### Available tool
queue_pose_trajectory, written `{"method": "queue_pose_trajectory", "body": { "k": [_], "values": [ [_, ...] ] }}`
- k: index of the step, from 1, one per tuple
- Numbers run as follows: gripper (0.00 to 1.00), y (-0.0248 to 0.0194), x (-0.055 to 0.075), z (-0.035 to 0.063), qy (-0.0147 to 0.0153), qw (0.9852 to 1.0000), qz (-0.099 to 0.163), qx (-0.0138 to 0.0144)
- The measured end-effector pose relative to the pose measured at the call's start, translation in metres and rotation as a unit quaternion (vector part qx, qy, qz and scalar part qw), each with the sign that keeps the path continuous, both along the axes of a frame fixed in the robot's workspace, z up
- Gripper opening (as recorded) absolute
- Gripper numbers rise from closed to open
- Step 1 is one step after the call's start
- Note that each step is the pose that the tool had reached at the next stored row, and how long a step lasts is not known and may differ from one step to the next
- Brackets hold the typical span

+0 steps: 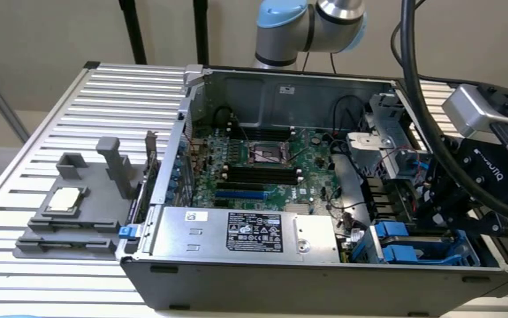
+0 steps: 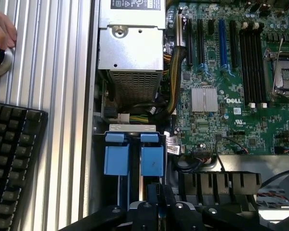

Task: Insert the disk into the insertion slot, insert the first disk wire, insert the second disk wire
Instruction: 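Insert the second disk wire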

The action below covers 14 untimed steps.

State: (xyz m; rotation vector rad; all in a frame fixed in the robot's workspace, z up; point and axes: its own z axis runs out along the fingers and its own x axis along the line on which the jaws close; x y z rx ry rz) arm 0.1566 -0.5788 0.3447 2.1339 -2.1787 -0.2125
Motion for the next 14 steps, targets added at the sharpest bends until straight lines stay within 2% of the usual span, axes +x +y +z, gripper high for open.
{"method": "queue_pose_trajectory", "body": {
  "k": [14],
  "values": [
    [0.16,-0.0002,0.0004,-0.0041,0.0000,1.0000,0.000,-0.0001]
  ]
}}
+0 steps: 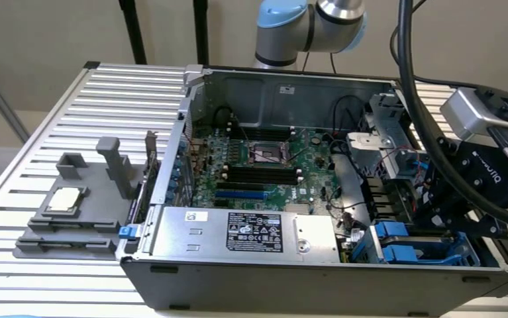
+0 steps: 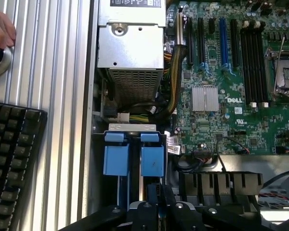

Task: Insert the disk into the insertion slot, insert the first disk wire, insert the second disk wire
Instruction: 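Insert the second disk wire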

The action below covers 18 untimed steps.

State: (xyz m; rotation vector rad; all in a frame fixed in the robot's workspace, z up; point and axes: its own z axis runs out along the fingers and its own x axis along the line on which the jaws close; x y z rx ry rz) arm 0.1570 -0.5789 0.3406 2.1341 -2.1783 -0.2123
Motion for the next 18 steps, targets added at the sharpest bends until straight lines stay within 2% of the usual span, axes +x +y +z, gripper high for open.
{"method": "queue_pose_trajectory", "body": {
  "k": [11,18],
  "values": [
    [0.16,-0.0016,0.0009,-0.0010,0.0007,1.0000,0.000,0.0006],
    [0.16,0.0001,0.0009,-0.0010,0.0007,1.0000,0.000,0.0005]
  ]
}}
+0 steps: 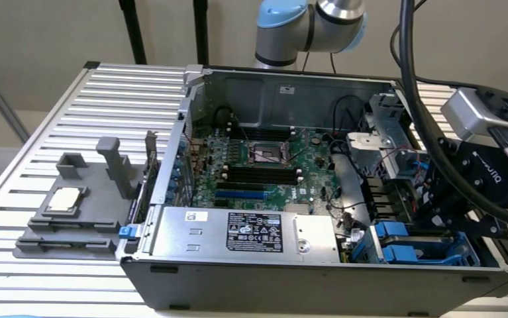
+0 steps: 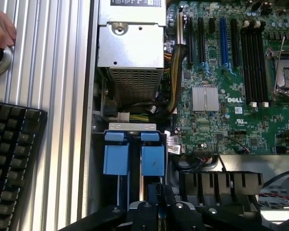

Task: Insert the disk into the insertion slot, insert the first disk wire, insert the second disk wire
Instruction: 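Insert the second disk wire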

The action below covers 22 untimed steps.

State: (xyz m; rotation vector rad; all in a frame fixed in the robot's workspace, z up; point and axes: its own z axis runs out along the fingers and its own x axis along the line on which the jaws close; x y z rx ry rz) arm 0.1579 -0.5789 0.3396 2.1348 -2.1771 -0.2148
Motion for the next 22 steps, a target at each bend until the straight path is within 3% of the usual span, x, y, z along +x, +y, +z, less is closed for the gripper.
{"method": "queue_pose_trajectory", "body": {
  "k": [3,5,18,22],
  "values": [
    [0.16,0.0018,0.0001,-0.0011,-0.0001,1.0000,0.000,0.0013],
    [0.16,0.0026,0.0001,-0.0002,0.0000,1.0000,0.000,0.0003],
    [0.16,0.0017,0.0000,-0.0058,0.0000,1.0000,0.001,0.0008],
    [0.18,0.0018,0.0000,-0.0011,0.0003,1.0000,0.001,0.0022]
  ]
}}
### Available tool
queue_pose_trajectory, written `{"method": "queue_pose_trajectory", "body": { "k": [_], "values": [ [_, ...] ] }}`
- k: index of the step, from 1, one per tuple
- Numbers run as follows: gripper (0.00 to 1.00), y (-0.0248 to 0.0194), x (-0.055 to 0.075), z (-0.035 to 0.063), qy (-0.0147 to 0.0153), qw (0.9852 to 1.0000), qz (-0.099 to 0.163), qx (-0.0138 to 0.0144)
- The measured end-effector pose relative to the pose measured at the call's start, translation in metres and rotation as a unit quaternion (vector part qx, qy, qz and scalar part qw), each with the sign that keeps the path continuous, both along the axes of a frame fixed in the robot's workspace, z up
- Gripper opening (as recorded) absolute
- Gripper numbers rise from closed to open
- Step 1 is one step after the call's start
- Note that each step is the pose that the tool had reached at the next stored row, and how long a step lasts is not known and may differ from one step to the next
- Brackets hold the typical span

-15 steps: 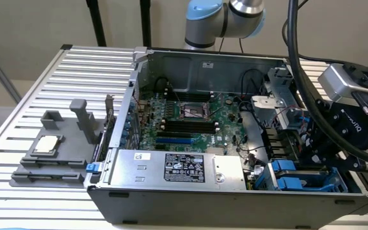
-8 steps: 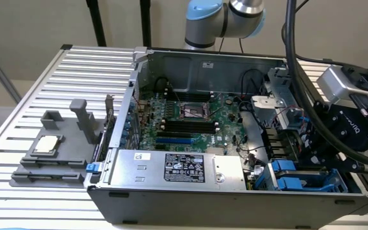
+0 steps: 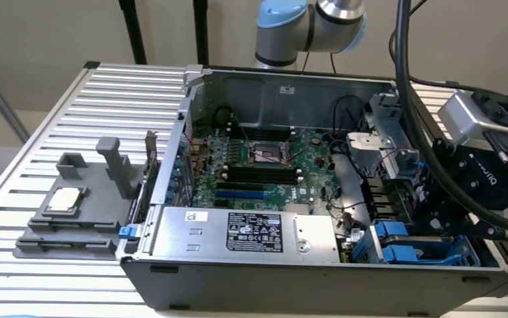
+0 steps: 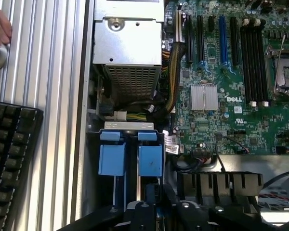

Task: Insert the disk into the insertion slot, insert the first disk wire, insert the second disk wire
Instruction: 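Insert the second disk wire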

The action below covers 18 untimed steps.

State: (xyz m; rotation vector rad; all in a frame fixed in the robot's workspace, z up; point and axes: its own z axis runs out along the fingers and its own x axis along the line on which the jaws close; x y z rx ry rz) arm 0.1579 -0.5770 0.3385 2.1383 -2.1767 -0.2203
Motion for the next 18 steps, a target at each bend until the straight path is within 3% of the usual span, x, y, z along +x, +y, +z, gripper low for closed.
{"method": "queue_pose_trajectory", "body": {
  "k": [1,5,11,12,13,18],
  "values": [
    [0.24,0.0000,0.000,0.0051,0.0001,1.0000,0.000,-0.0012],
    [0.24,0.0000,-0.004,0.0176,0.0001,1.0000,0.000,-0.0011],
    [0.24,0.0000,-0.028,0.0196,-0.0004,1.0000,0.000,-0.0012],
    [0.24,0.0001,-0.030,0.0196,-0.0029,1.0000,0.000,-0.0012],
    [0.24,0.0001,-0.031,0.0196,-0.0053,1.0000,0.000,-0.0014],
    [0.24,0.0001,-0.031,0.0196,-0.0054,1.0000,0.000,-0.0014]
  ]
}}
